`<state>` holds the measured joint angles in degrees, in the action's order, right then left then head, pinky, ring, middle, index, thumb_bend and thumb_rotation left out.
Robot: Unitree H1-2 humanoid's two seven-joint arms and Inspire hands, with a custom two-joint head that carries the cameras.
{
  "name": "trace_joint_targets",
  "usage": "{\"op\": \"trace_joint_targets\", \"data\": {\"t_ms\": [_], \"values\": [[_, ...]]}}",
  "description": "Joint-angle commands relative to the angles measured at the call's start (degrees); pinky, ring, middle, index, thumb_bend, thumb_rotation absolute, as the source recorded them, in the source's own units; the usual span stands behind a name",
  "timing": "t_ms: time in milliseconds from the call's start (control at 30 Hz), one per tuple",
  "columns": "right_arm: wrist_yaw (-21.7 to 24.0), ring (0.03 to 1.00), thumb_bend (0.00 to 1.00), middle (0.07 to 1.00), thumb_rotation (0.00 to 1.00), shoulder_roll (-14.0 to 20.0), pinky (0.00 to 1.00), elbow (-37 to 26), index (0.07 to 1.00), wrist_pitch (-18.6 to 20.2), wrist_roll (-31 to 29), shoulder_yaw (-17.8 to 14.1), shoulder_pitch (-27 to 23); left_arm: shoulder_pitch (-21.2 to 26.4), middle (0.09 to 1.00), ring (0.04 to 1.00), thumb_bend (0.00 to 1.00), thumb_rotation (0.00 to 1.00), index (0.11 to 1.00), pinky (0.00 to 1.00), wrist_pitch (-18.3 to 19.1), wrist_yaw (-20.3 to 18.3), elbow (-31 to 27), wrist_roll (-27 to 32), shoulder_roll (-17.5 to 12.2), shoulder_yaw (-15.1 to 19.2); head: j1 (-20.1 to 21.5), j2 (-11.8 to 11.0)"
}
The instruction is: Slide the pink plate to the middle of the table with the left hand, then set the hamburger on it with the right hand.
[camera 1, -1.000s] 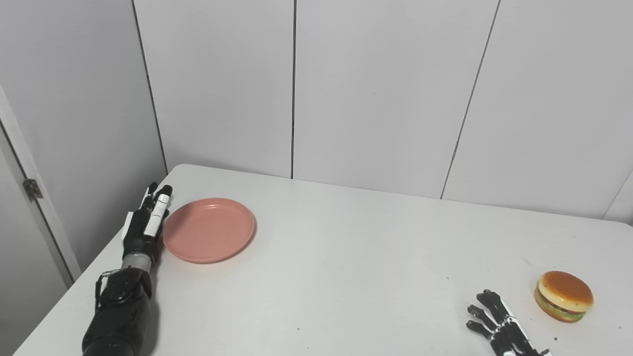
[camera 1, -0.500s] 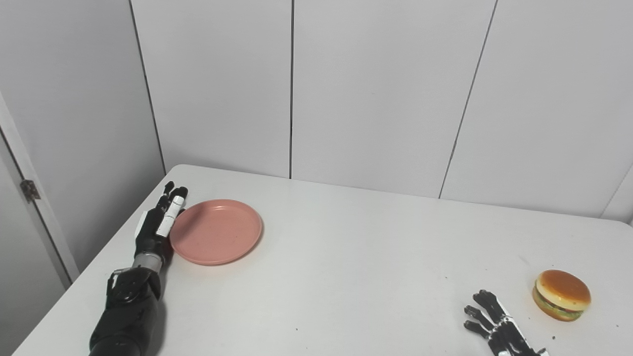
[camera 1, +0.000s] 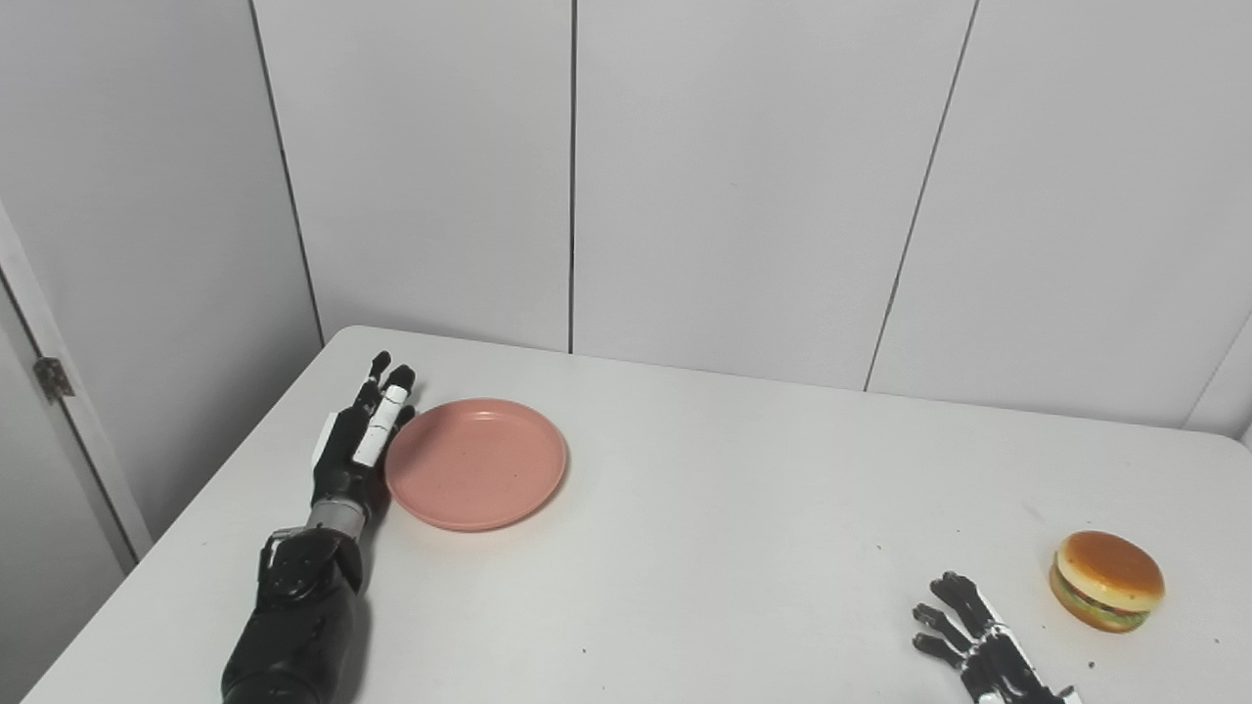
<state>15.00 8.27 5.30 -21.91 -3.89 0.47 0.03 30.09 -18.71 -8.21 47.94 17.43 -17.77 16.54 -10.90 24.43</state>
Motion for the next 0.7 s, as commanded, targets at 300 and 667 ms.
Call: {"op": "trace_joint_targets", "data": {"t_ms": [300,667], "values": [[-1.34,0.85,0.78,0.916,0.92,0.94,0.79,7.32,0.911,4.77,1.04,-0.21,-1.98,1.55,0.932,0.951,0.95,0.69,0.978,0.88,2.4,0.0,-5.91,-0.7,1.52,-2.15,0.24,0.26],[-1.47,0.854,0.76,0.916,0.92,0.83,0.8,6.93,0.917,4.27,1.99,0.28,-1.78,1.1,0.919,0.943,0.94,0.7,0.978,0.87,2.69,0.26,-6.7,-2.0,3.35,-3.7,0.58,0.39]]}}
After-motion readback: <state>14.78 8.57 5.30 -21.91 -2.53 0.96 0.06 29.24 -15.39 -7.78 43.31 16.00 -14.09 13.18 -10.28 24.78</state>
